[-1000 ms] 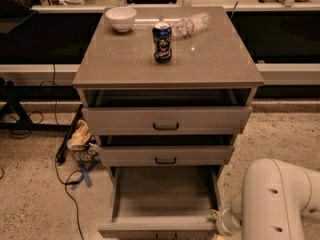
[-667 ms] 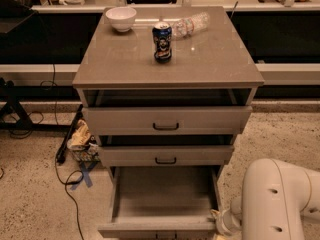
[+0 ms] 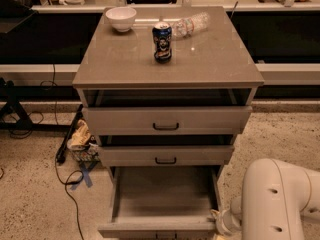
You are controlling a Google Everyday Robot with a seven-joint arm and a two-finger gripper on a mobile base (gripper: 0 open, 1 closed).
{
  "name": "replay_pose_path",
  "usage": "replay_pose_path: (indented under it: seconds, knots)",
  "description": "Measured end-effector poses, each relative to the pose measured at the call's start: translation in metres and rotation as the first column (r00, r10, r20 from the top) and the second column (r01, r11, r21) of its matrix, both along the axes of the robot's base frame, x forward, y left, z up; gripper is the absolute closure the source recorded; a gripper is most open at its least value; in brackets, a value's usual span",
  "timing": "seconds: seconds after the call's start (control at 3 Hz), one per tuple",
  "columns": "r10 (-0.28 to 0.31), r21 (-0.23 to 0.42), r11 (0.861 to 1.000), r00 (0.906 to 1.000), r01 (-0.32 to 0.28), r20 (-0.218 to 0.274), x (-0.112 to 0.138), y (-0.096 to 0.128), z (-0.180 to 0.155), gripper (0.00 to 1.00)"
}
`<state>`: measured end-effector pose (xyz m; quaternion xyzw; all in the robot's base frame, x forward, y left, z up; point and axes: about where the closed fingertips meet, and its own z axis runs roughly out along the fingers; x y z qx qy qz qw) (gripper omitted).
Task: Open bottom drawer
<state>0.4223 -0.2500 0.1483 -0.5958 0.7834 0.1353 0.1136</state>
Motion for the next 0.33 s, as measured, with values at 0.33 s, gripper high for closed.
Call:
replay_pose_path:
  seconds: [0.33]
  knots:
    - [0.0,0.0,1.0,1.0,0.0,0.0,0.0,0.0002,0.0,0.0]
